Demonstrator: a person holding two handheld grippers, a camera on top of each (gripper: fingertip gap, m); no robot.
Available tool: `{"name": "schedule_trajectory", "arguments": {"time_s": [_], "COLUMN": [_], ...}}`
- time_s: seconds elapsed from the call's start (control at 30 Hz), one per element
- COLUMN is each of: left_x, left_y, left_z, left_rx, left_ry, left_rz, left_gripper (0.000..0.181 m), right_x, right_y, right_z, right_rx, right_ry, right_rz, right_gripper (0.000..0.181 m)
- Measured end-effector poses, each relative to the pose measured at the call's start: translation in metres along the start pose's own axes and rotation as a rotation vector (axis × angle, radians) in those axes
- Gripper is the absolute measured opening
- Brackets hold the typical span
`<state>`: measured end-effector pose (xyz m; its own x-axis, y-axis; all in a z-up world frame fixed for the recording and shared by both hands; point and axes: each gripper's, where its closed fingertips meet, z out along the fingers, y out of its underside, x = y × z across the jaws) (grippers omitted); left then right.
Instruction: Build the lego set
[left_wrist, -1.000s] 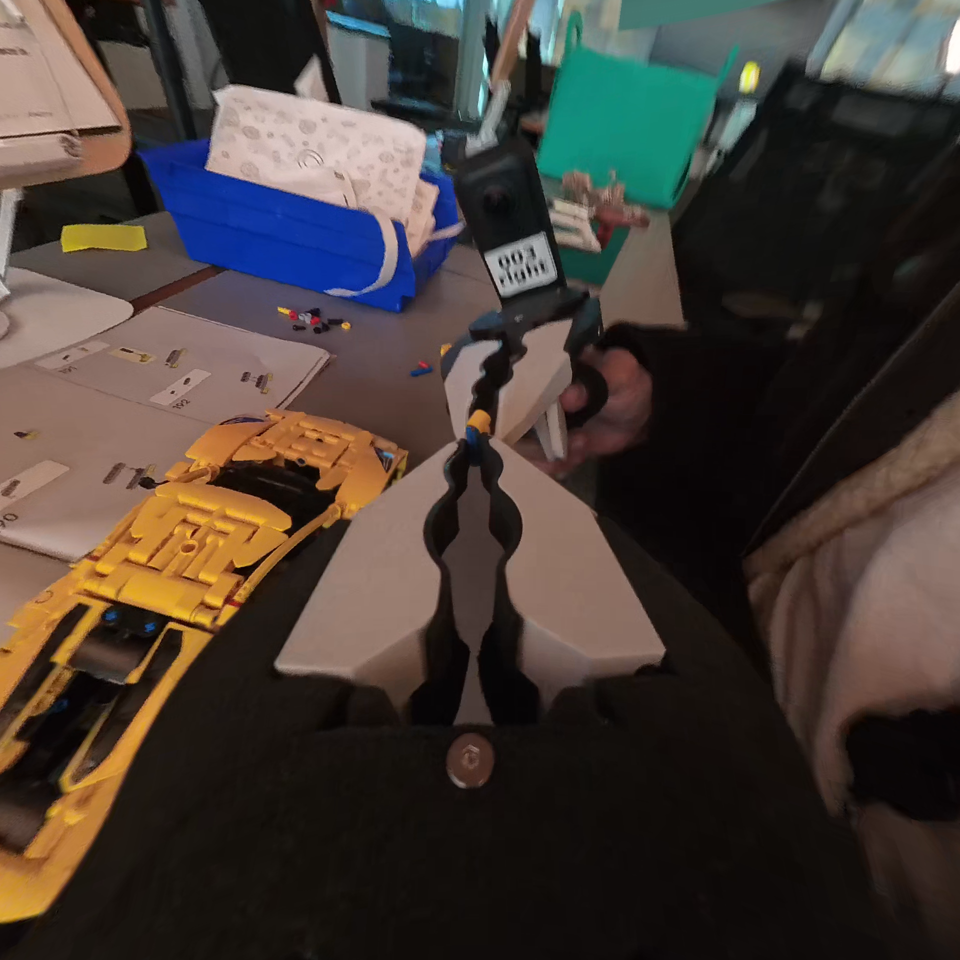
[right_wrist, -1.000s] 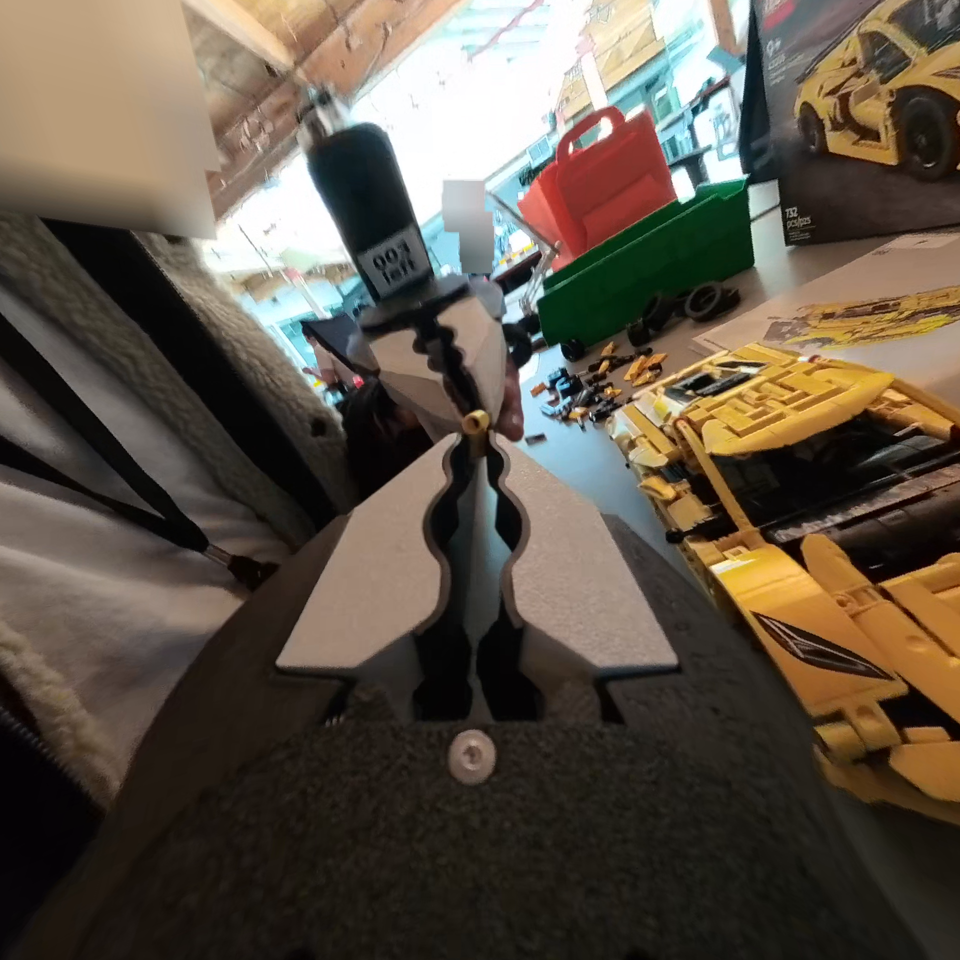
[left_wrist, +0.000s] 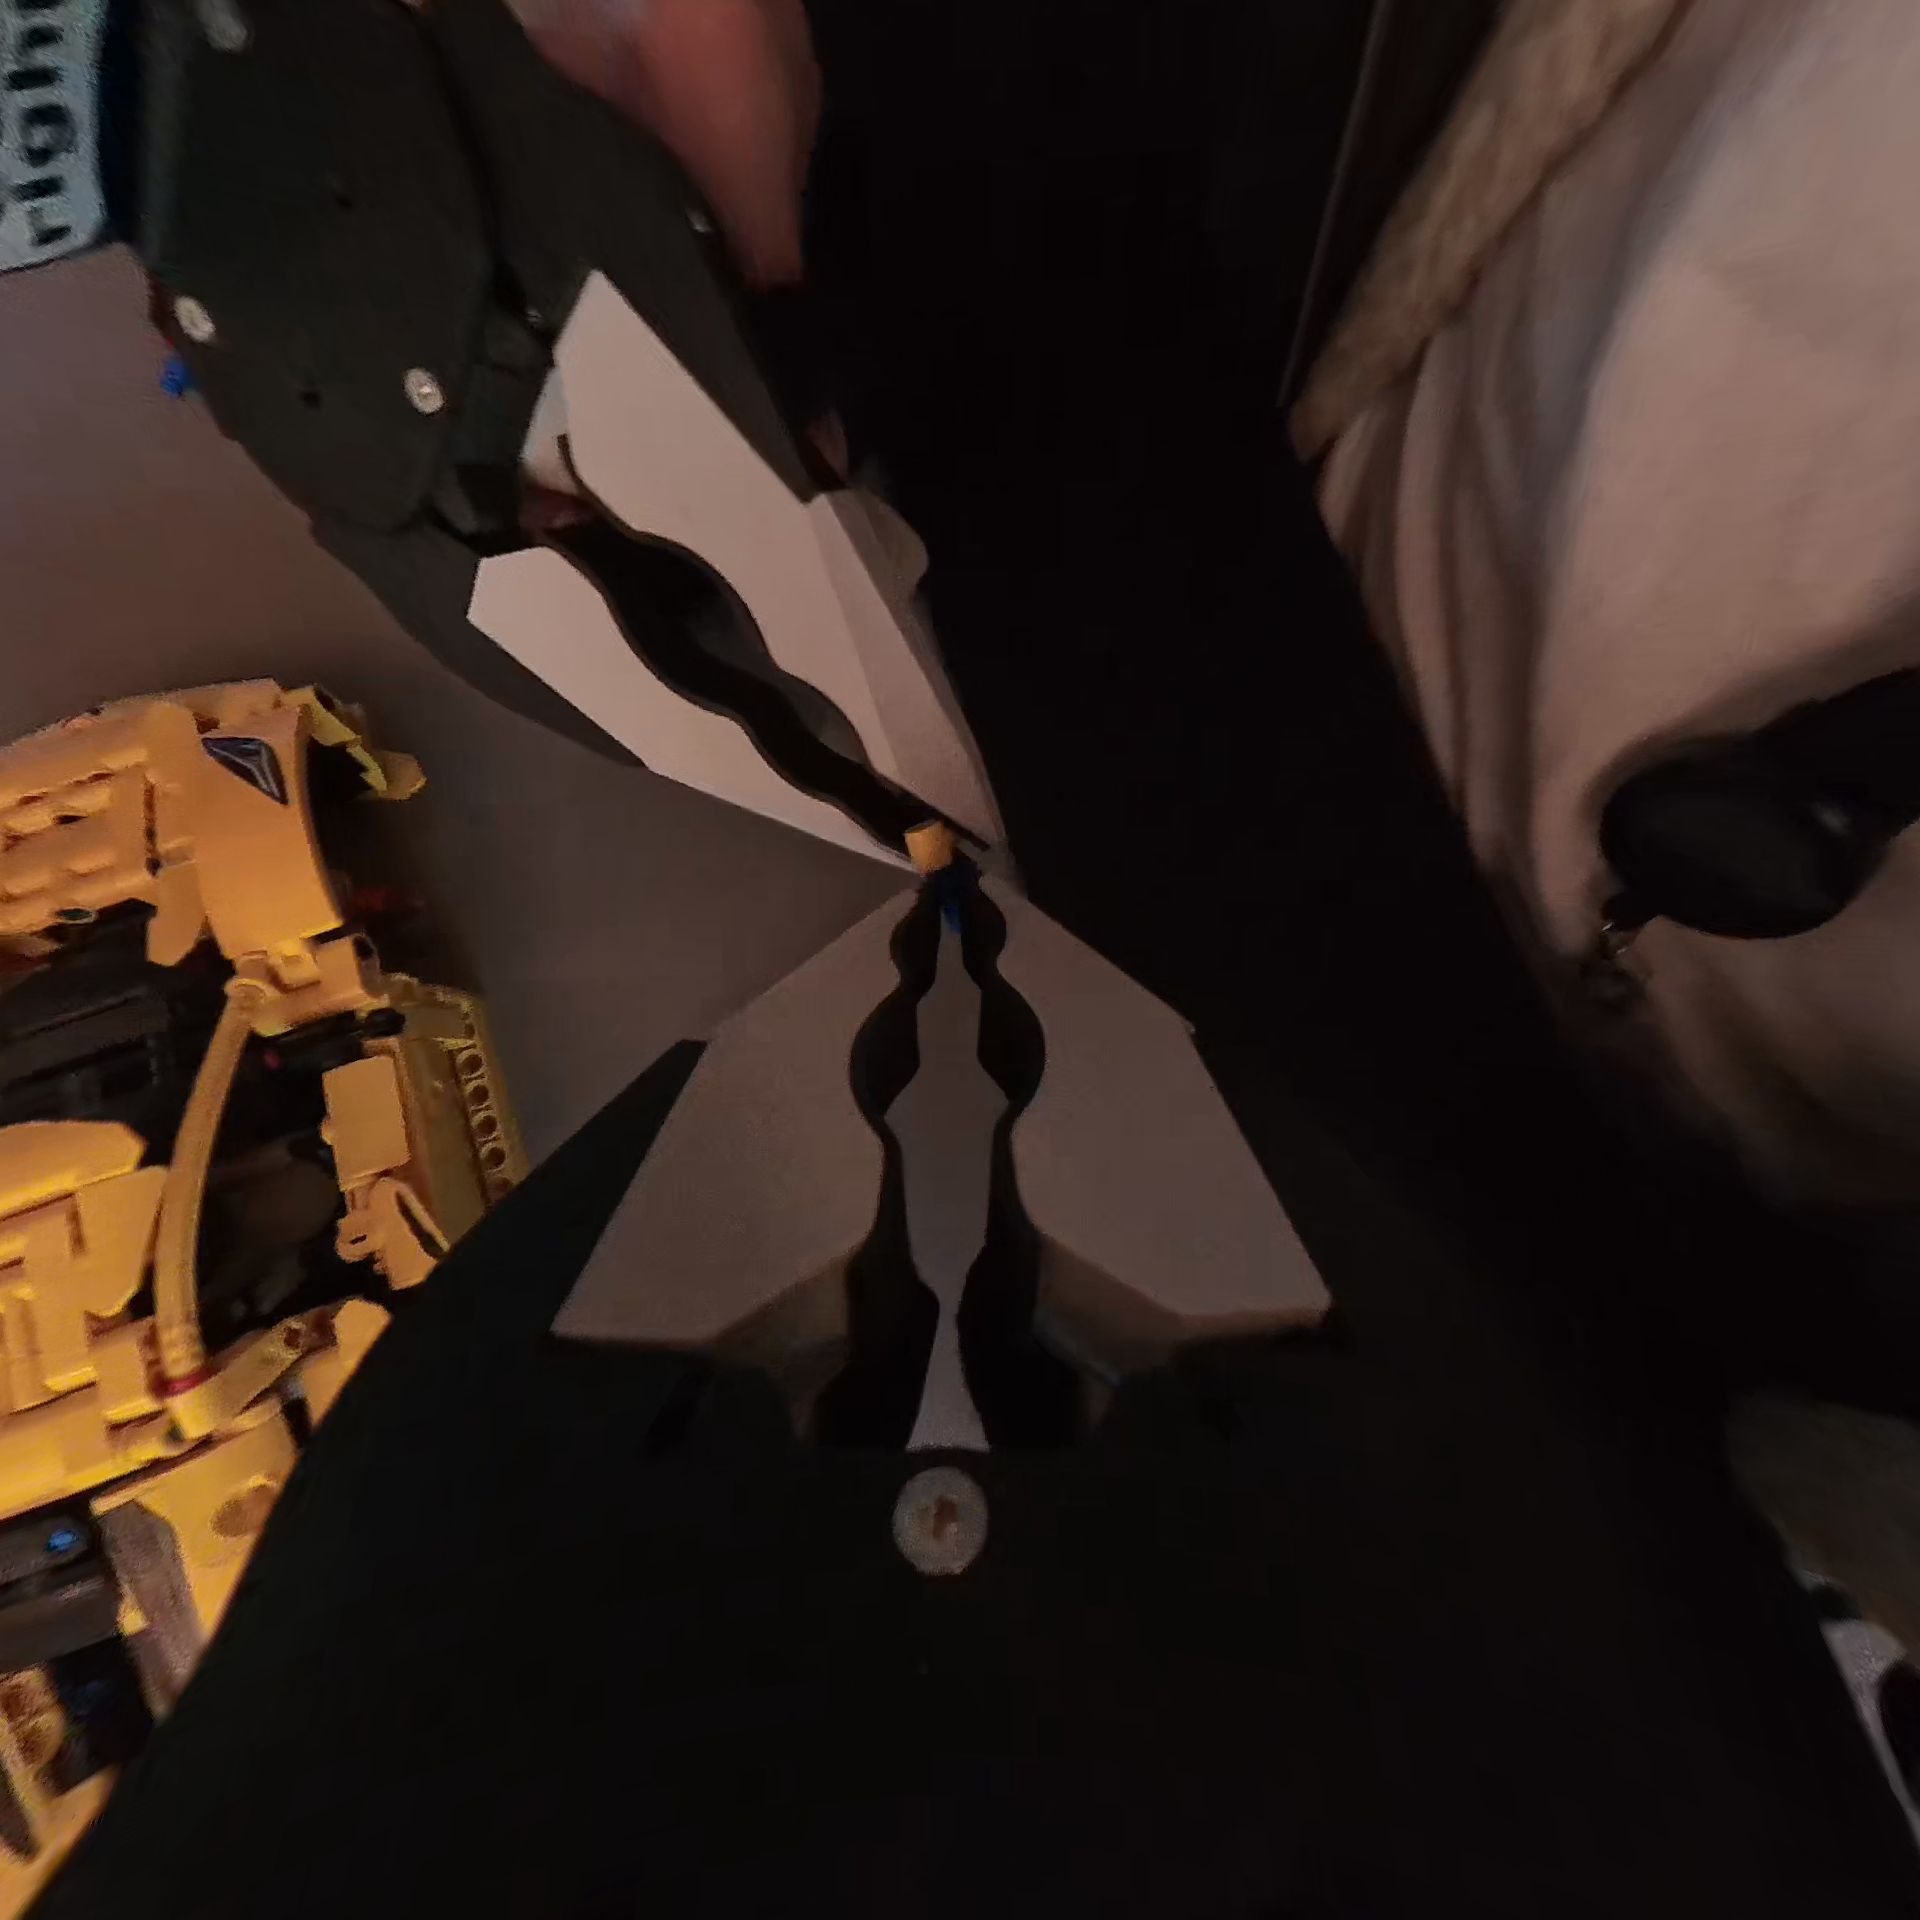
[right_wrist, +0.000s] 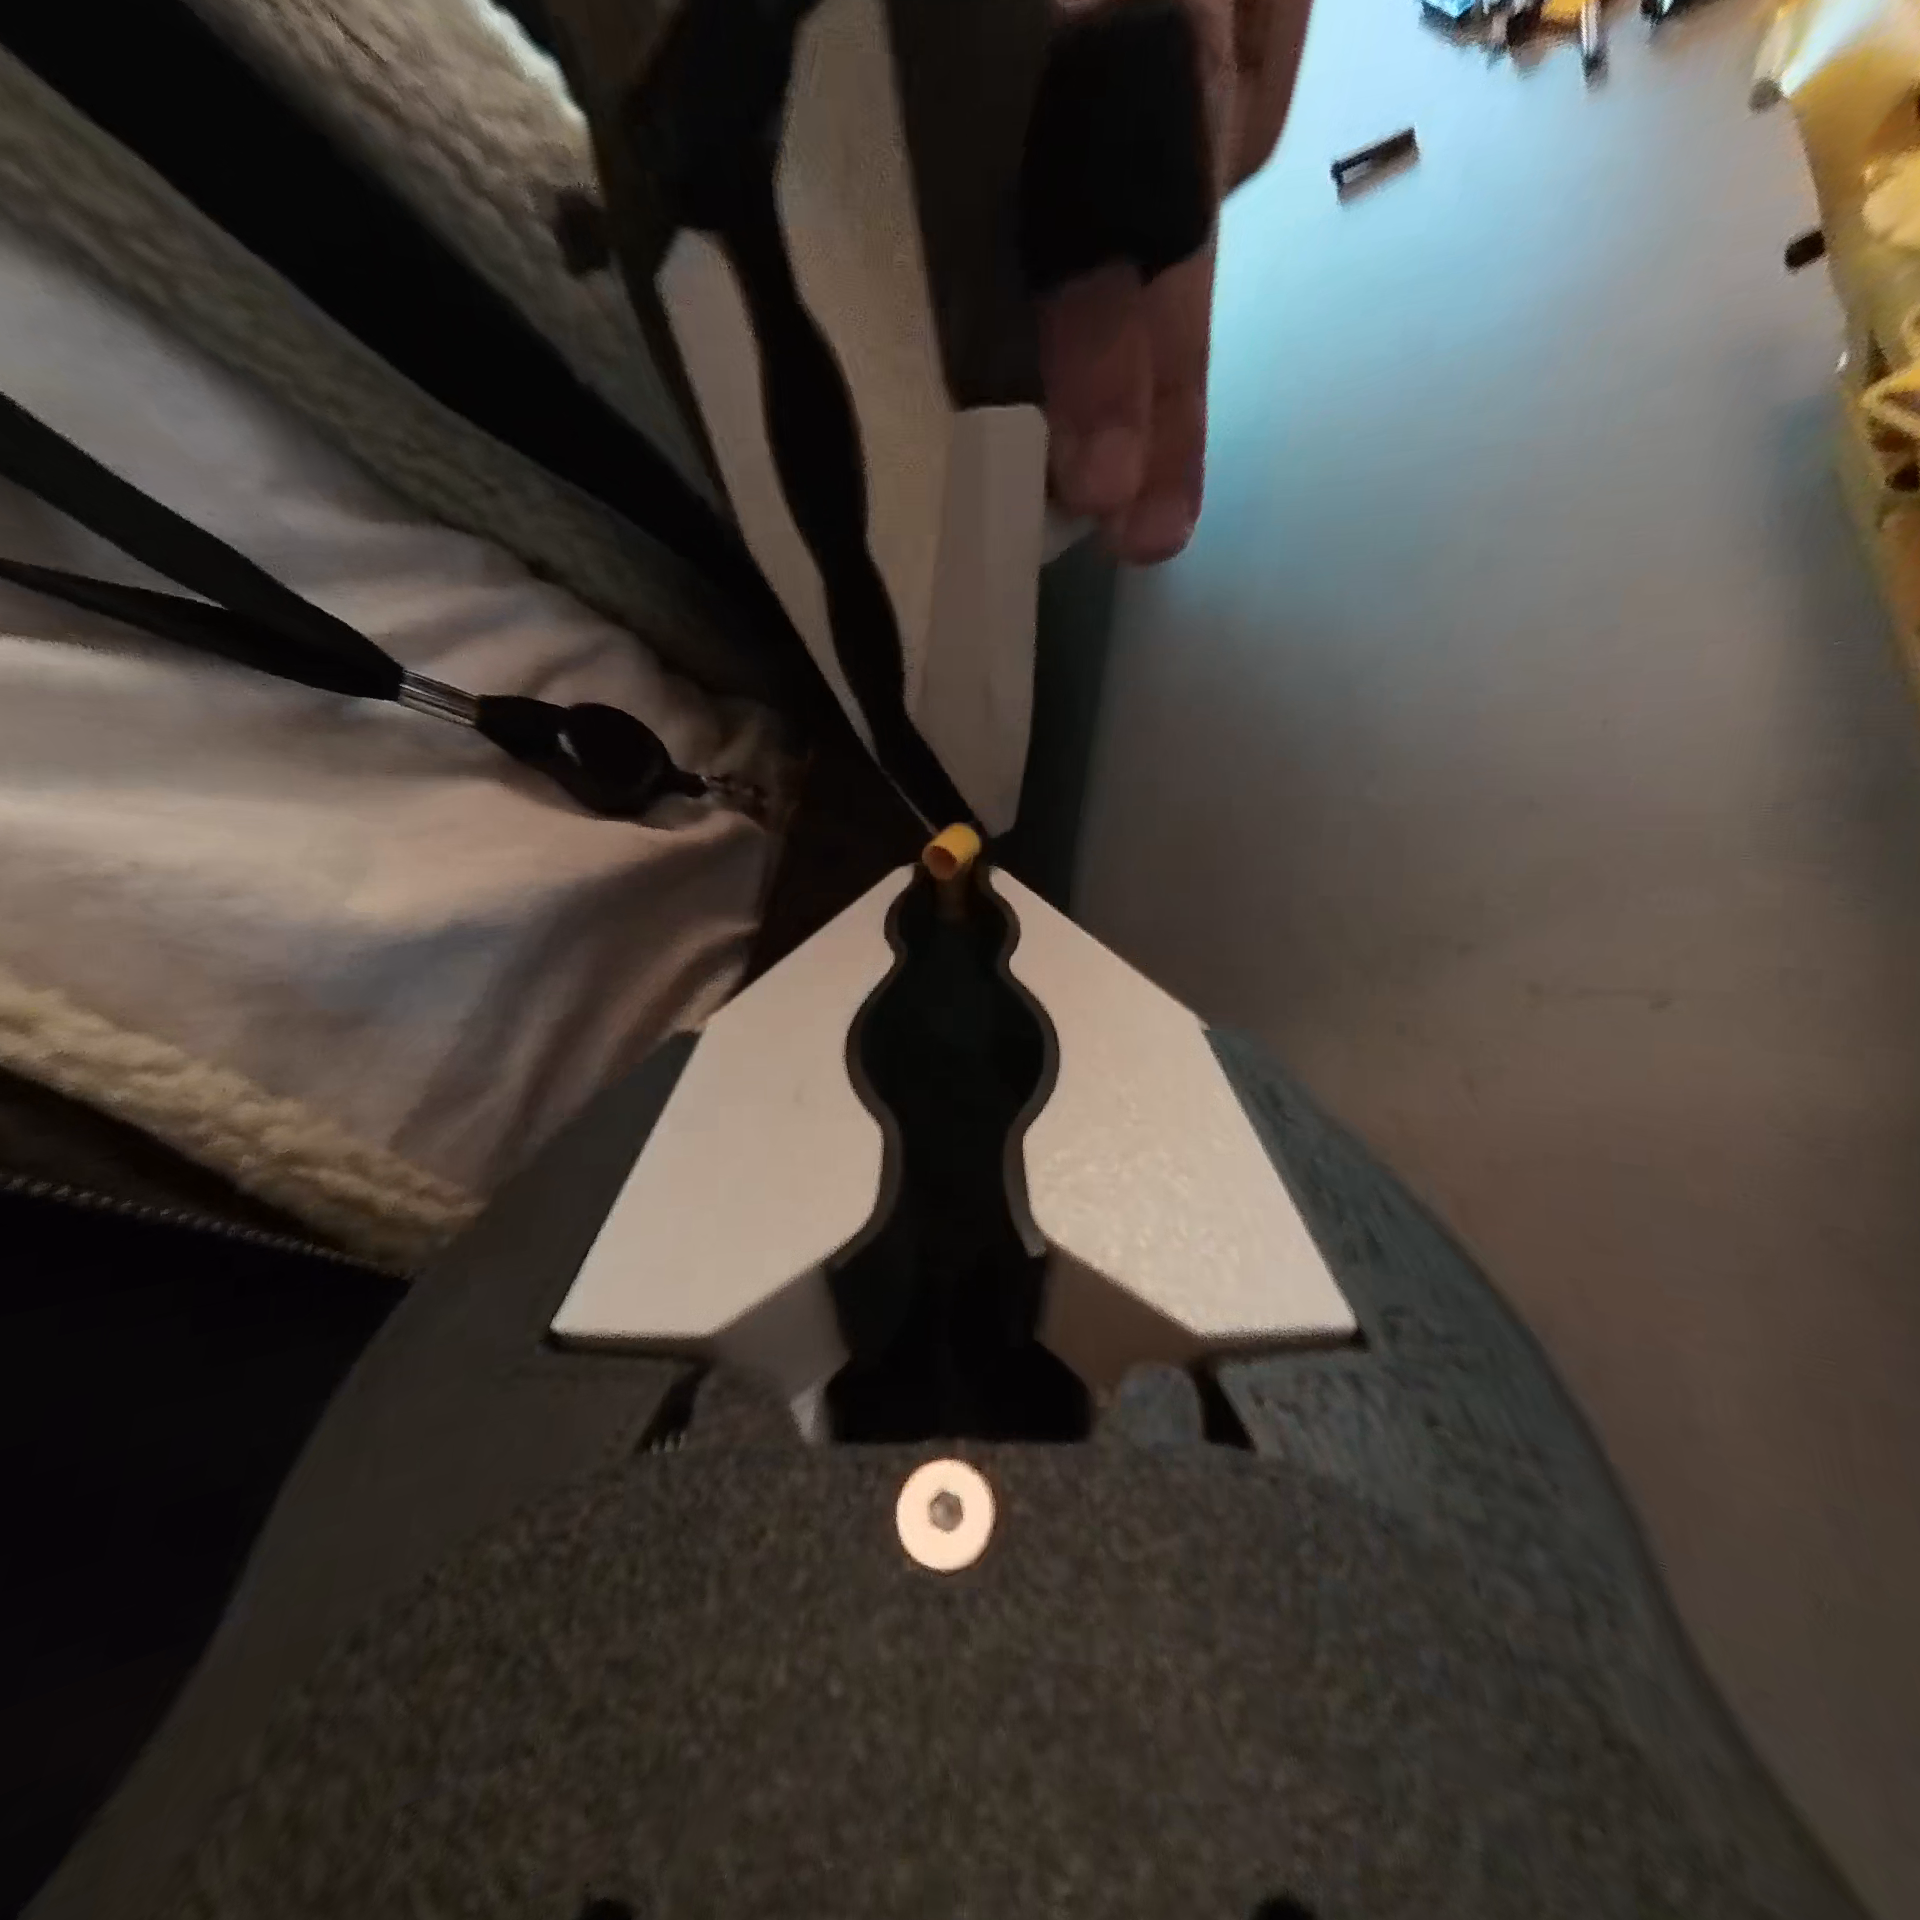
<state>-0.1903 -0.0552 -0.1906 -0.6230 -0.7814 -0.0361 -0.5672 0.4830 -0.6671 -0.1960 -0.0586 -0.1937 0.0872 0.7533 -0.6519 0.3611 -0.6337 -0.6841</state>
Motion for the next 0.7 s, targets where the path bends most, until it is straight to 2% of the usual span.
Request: {"name": "schedule_trajectory", "arguments": {"time_s": [0.1,0.27,0.4,0.5,0.7], "left_x": [0.0,-0.004,-0.002,-0.002,-0.009], "left_y": [0.008,0.012,0.022,0.022,0.022], "left_z": [0.007,0.012,0.022,0.024,0.023], "left_rx": [-0.08,-0.103,-0.244,-0.253,-0.187], "left_ry": [-0.026,-0.057,-0.116,-0.129,-0.151], "left_rz": [0.052,0.082,0.236,0.264,0.229], "left_gripper": [0.003,0.002,0.002,0.003,0.003], "right_x": [0.007,0.014,0.021,0.021,0.024], "right_y": [0.007,0.01,0.022,0.024,0.02], "right_z": [0.004,0.004,0.01,0.01,0.006], "right_rx": [-0.056,-0.074,-0.142,-0.131,-0.077], "right_ry": [0.037,0.069,0.09,0.075,0.08], "right_rz": [0.021,0.045,0.08,0.106,0.134], "right_gripper": [0.006,0.006,0.006,0.006,0.006]}}
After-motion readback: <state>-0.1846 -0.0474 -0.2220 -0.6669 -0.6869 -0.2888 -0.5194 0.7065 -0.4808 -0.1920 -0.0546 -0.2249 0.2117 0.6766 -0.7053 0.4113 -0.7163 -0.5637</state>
